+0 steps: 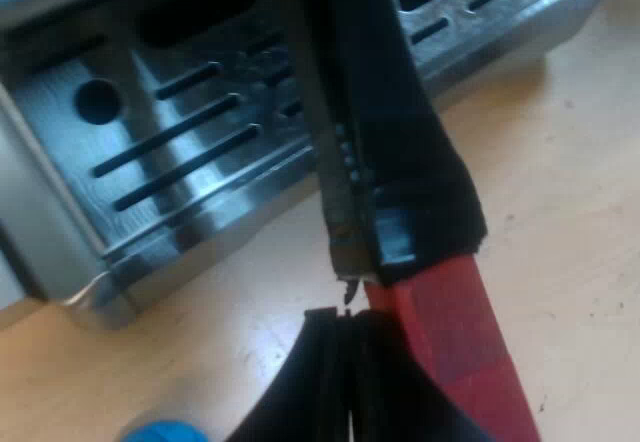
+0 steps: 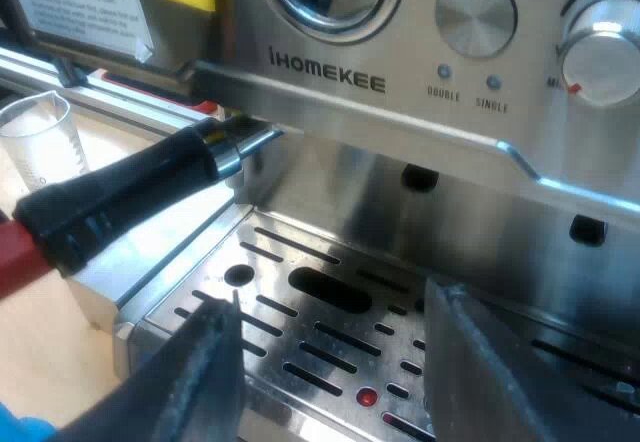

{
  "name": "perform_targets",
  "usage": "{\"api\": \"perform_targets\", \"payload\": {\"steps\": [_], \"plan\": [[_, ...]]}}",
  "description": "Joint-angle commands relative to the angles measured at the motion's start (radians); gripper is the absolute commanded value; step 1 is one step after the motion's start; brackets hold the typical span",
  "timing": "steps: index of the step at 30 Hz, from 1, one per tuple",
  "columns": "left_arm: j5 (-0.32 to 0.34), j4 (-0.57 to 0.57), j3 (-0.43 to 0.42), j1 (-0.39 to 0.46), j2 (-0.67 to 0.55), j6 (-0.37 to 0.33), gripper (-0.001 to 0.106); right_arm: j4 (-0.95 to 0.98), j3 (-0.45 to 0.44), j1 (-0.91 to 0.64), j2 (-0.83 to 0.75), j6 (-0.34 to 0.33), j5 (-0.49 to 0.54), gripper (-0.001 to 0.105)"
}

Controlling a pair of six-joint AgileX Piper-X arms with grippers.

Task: Put the handle in the coffee machine

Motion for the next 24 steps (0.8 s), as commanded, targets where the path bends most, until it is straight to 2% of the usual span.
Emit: {"api": "perform_targets", "payload": {"steps": [1,6,9,11,18,19,21,24], "plan": [[0.119,-0.007,0.002,-0.07,0.014,-0.011,0.0,-0.006,-0.001,0.001,-0.012,-0.007,-0.007,0.045],[0.092,-0.095,0.002,-0.185,0.018,-0.019,0.0,-0.006,-0.001,0.001,-0.012,-0.007,-0.007,0.045],[0.09,-0.172,0.002,-0.211,0.018,-0.017,0.0,-0.006,-0.001,0.001,-0.012,-0.007,-0.007,0.045],[0.09,-0.183,0.002,-0.214,0.018,-0.017,0.0,-0.006,-0.001,0.001,-0.012,-0.007,-0.007,0.045],[0.097,-0.189,0.002,-0.214,0.018,0.023,0.0,-0.006,-0.001,0.001,-0.012,-0.007,-0.007,0.045],[0.093,-0.164,0.002,-0.211,0.015,0.035,0.0,-0.006,-0.001,0.001,-0.012,-0.007,-0.007,0.045],[0.054,-0.09,0.002,-0.199,-0.007,0.053,0.0,-0.006,-0.001,0.001,-0.012,-0.007,-0.007,0.045],[-0.005,-0.042,0.002,-0.172,-0.048,0.118,0.0,-0.006,-0.001,0.001,-0.012,-0.007,-0.007,0.046]]}}
